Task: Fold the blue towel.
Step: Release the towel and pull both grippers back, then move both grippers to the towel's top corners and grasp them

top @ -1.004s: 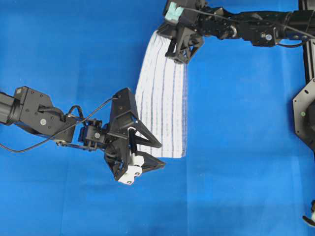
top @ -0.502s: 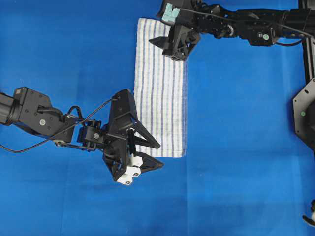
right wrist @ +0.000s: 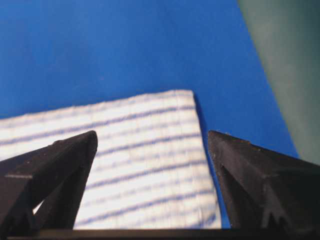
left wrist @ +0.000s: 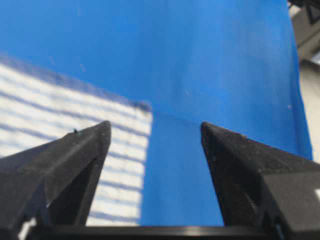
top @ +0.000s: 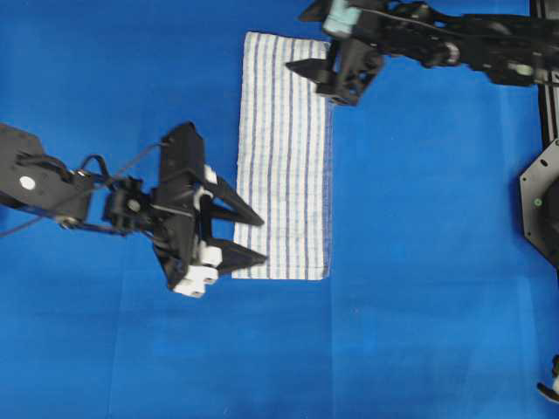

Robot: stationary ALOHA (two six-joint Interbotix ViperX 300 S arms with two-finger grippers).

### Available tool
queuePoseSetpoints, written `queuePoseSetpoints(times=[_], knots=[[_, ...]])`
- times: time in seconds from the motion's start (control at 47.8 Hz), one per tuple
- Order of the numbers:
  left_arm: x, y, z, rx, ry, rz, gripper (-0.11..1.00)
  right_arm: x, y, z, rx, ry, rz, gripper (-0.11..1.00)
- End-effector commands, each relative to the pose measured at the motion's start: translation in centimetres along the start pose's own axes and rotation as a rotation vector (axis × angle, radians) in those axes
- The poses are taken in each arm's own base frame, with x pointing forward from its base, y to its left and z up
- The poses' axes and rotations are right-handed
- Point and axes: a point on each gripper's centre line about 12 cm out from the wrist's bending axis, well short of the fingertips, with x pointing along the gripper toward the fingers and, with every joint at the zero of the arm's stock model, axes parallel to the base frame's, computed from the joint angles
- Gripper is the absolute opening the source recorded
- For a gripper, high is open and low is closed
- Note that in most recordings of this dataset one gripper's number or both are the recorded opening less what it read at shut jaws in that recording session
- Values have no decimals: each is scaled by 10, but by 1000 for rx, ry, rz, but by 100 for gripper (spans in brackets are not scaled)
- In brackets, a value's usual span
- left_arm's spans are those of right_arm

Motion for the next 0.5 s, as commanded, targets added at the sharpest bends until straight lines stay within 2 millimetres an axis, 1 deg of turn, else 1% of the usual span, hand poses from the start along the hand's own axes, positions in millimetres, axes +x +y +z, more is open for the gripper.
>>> queuePoseSetpoints(times=[0.0,0.188,0.314,0.418,0.481], knots=[[-15,3,22,46,-66,2,67,-23,4,10,-1,-47,13,93],[-29,28,37,142,-89,74,67,-58,22,1,-9,-76,61,93],[-36,44,41,183,-85,122,67,-78,33,-7,3,-94,96,93],[-39,56,44,202,-85,156,67,-89,37,-14,12,-101,110,93],[-40,61,46,206,-88,169,67,-91,37,-15,20,-104,110,93]])
